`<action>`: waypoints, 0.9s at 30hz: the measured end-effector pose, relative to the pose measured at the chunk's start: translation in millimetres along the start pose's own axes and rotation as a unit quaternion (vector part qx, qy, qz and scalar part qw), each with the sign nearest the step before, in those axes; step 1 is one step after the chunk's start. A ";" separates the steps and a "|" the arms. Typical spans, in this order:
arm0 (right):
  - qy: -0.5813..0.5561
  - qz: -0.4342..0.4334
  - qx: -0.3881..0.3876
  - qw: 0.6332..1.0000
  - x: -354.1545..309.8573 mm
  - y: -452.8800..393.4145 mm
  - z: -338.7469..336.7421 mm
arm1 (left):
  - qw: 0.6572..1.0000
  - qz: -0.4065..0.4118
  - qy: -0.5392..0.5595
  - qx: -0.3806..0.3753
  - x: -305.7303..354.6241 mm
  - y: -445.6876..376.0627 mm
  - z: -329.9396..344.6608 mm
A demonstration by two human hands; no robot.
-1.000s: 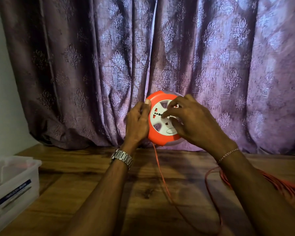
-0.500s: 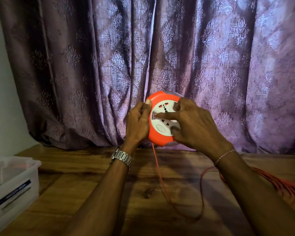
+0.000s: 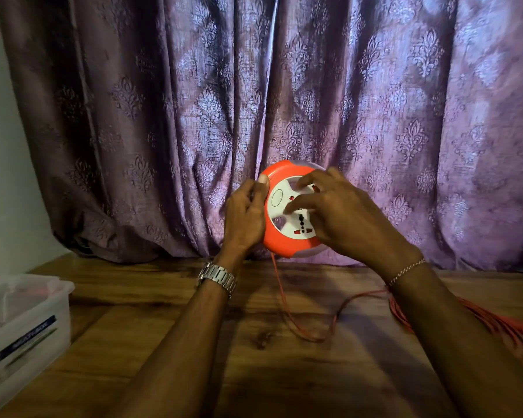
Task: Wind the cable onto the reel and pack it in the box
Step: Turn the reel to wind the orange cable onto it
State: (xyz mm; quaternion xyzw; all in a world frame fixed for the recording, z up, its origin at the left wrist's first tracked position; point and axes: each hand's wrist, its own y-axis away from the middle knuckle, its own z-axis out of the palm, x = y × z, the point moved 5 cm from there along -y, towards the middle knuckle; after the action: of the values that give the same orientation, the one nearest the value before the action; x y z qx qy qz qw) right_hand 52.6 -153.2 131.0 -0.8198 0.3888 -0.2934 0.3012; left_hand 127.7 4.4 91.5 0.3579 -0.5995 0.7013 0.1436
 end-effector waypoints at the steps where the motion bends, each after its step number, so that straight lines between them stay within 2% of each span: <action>1: -0.007 -0.013 -0.031 0.999 -1.9 -0.3 2.2 | 1.000 0.002 0.000 0.002 1.0 -0.3 -0.4; 3: 0.009 -0.018 -0.084 0.996 -4.6 -0.1 6.8 | 1.000 0.005 -0.005 0.005 2.3 -0.7 -1.2; 6: 0.038 -0.008 -0.098 0.994 -6.9 0.9 9.7 | 1.000 0.010 -0.017 0.002 2.6 -0.2 -0.4; 12: 0.097 0.021 -0.028 0.995 -3.0 2.6 8.0 | 1.000 0.011 -0.010 -0.004 4.7 -0.5 1.3; 20: 0.091 0.137 0.051 0.985 5.1 5.4 3.0 | 0.999 0.026 -0.021 -0.008 3.8 -0.9 1.4; 25: 0.107 0.125 0.058 0.985 3.8 4.0 -2.0 | 1.000 0.013 -0.019 -0.005 0.4 -1.1 2.4; 27: 0.096 0.094 0.076 0.988 -0.2 3.7 -8.0 | 1.000 0.012 -0.020 -0.004 -0.5 -1.6 2.1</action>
State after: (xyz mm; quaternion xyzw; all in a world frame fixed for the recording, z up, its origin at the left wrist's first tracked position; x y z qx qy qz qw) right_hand 45.1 -157.1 133.5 -0.7223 0.4678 -0.3702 0.3500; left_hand 129.8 2.9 92.4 0.3639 -0.6094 0.6933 0.1246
